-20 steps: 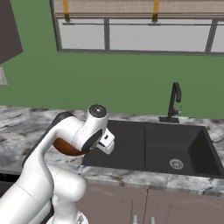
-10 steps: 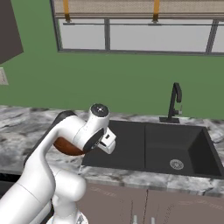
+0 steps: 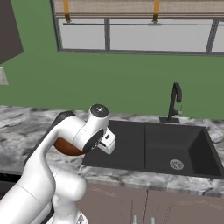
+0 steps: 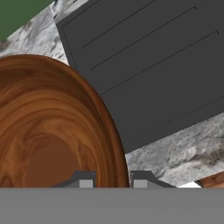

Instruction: Pick the cup and bowl from the counter and place them on the counter next to the sink.

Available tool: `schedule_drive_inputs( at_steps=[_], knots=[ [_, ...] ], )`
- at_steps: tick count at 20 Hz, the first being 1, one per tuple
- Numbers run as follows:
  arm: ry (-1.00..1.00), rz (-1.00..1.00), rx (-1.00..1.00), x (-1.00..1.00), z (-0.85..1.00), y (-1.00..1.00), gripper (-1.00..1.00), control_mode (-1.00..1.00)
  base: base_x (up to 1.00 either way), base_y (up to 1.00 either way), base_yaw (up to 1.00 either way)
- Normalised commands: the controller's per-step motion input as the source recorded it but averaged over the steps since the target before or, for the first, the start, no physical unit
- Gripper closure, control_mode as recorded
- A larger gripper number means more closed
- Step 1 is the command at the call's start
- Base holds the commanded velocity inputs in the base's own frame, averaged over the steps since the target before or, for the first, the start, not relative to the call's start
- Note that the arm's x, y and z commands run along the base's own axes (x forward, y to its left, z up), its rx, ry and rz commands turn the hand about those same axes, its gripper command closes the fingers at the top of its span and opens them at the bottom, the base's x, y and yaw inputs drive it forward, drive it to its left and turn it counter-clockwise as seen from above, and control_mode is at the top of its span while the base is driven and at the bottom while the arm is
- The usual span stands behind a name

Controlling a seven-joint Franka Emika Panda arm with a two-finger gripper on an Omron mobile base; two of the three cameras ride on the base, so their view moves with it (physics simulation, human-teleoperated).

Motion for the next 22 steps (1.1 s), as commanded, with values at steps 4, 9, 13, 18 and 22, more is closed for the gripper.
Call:
schedule_drive_inputs(
  at_steps=[4,9,13,18,22],
  knots=[
    [0.00,0.00,0.00,0.00,0.00,0.00,1.00,1.00,0.00,0.00,0.00],
    [0.00,0.00,0.00,0.00,0.00,0.00,1.00,1.00,0.00,0.00,0.00],
    [0.00,0.00,0.00,0.00,0.00,0.00,1.00,-1.00,0.00,0.00,0.00],
    [0.00,0.00,0.00,0.27,0.00,0.08,1.00,-1.00,0.00,0.00,0.00],
    [0.04,0.00,0.00,0.64,0.00,0.29,1.00,-1.00,0.00,0.00,0.00]
  ],
)
